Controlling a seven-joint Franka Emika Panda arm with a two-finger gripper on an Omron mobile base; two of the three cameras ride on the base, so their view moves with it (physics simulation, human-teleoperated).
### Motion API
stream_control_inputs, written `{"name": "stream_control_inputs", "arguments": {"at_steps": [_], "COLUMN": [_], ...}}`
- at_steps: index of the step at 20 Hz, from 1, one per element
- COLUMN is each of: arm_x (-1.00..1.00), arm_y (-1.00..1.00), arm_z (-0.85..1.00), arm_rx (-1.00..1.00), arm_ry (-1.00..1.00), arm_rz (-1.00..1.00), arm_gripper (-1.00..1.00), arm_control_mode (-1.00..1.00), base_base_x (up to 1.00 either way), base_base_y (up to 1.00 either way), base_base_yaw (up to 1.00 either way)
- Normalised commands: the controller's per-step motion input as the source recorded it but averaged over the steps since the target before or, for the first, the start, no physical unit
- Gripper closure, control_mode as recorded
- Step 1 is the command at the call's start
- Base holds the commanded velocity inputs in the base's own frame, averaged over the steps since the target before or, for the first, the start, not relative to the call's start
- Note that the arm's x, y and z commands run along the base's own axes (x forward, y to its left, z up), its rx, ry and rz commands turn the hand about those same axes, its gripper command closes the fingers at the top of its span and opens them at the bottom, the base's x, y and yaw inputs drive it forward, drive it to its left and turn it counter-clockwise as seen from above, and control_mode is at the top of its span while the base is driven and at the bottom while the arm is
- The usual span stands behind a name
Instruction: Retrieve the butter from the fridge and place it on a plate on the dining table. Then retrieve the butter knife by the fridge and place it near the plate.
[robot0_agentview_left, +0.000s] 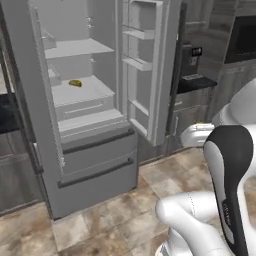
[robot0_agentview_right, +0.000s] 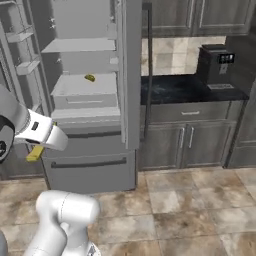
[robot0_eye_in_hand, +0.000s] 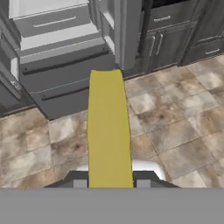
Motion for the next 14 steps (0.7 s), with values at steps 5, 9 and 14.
{"name": "stream_control_inputs", "arguments": {"at_steps": [5, 9, 14], "arm_x": [0.0, 0.0, 0.0], "arm_y": [0.0, 0.0, 0.0], "arm_z": [0.0, 0.0, 0.0], "arm_rx": [0.0, 0.0, 0.0], "arm_ry": [0.0, 0.0, 0.0], "arm_rz": [0.0, 0.0, 0.0], "arm_gripper": [1.0, 1.0, 1.0], "arm_control_mode": [1.0, 1.0, 1.0], "base_base_x": [-0.18, 0.0, 0.0], "base_base_y": [-0.23, -0.24, -0.23], "base_base_yaw": [-0.59, -0.84, -0.87]}}
